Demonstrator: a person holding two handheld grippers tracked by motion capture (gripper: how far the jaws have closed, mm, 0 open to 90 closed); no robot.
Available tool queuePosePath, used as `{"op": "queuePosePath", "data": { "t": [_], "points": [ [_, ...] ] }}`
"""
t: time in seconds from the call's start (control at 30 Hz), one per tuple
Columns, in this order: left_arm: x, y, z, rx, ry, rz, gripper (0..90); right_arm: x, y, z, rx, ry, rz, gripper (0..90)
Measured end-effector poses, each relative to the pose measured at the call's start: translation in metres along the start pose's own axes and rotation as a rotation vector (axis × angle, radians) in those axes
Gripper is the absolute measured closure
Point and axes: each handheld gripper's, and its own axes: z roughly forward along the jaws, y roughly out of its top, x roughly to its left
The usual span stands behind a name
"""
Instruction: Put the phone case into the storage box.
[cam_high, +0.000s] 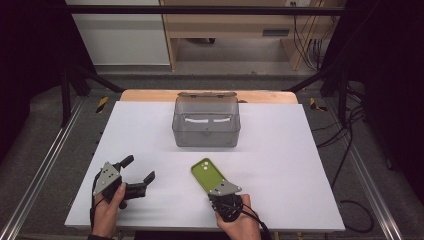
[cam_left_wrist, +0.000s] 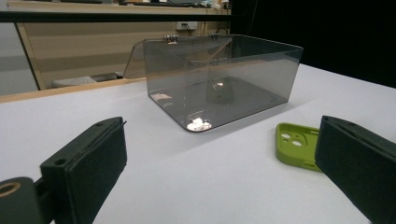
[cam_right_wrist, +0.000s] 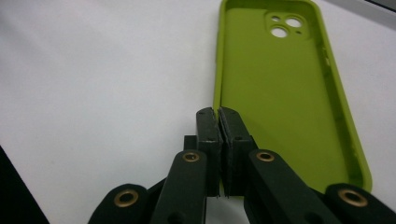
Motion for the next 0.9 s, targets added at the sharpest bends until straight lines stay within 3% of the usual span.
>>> {"op": "queuePosePath", "data": {
  "t": [0.1, 0.13, 0.33, 0.37, 0.4, 0.5, 0.77, 0.9],
  "points": [
    [0.001, 0.000, -0.001, -0.001, 0.003, -0.009, 2.1, -0.005, -0.001, -0.001, -0.018, 0.028, 0.014, 88.1],
    [0.002, 0.000, -0.001, -0.002, 0.008, -0.016, 2.1, -0.011, 0.000, -0.006, -0.059, 0.064, 0.023, 88.1],
    [0.005, 0.001, -0.004, -0.019, 0.031, -0.051, 2.1, -0.023, 0.002, -0.016, -0.184, 0.140, 0.066, 88.1],
    [0.005, 0.001, -0.004, -0.019, 0.031, -0.051, 2.1, -0.023, 0.002, -0.016, -0.184, 0.140, 0.066, 88.1],
    [0.005, 0.001, -0.004, -0.020, 0.032, -0.051, 2.1, -0.023, 0.002, -0.020, -0.227, 0.168, 0.066, 88.1],
    [0.005, 0.001, -0.003, -0.015, 0.034, -0.047, 2.1, -0.020, 0.002, -0.024, -0.262, 0.163, 0.030, 88.1],
    [0.001, 0.001, -0.004, -0.013, 0.038, -0.057, 2.1, -0.027, -0.001, -0.020, -0.282, 0.180, 0.085, 88.1],
    [0.001, 0.003, -0.006, -0.020, 0.042, -0.060, 2.1, -0.028, 0.000, -0.023, -0.305, 0.185, 0.085, 88.1]
  ]
}}
